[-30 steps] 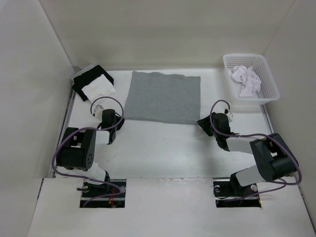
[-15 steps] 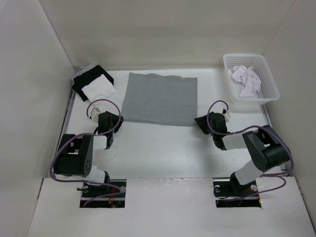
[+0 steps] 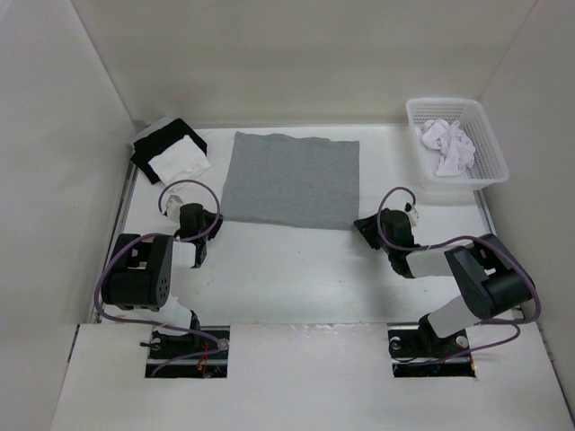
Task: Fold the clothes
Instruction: Fold the tank top
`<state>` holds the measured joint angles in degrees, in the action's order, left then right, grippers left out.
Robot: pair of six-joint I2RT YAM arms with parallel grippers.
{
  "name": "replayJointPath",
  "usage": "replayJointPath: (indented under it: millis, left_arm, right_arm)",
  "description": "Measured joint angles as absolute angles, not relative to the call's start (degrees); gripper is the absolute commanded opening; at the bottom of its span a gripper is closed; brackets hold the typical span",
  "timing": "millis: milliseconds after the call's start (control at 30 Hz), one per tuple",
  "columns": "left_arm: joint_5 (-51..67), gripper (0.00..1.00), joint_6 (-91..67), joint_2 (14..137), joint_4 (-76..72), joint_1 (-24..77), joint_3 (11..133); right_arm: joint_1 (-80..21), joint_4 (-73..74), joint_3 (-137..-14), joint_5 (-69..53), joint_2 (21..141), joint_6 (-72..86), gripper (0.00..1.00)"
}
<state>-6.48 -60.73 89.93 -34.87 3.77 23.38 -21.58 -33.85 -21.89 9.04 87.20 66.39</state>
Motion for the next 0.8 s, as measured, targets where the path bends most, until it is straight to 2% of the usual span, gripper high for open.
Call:
replayJointPath:
  millis: [67, 300, 467, 533, 667, 800]
  left_arm:
    - [-6.4, 0.07, -60.9, 90.4, -35.2, 3.8, 23.4]
    - [-6.1, 0.00, -61.3, 90.5, -35.7, 3.7, 23.4]
    - [-5.0, 0.00, -61.5, 87.2, -36.0, 3.8, 22.3]
    - [-4.6, 0.00, -61.4, 79.0, -33.4, 4.2, 20.0]
    - [-3.8, 0.00, -59.7, 49.7, -21.2, 4.9, 18.3]
    - [-3.9, 0.00, -56.3, 24.8, -4.4, 4.6, 25.6]
  right_arm:
    - [-21.6, -33.6, -21.9, 8.9, 87.3, 66.5, 0.35]
    - [-21.8, -33.9, -22.6, 7.9, 89.7, 67.5, 0.04]
    - [-23.3, -31.2, -22.4, 9.7, 86.2, 65.6, 0.00]
    - [-25.5, -28.2, -21.6, 10.9, 78.7, 63.9, 0.00]
    - [-32.4, -15.2, -22.0, 15.4, 53.2, 59.2, 0.00]
    - [-42.2, 3.8, -29.6, 22.9, 28.9, 54.8, 0.00]
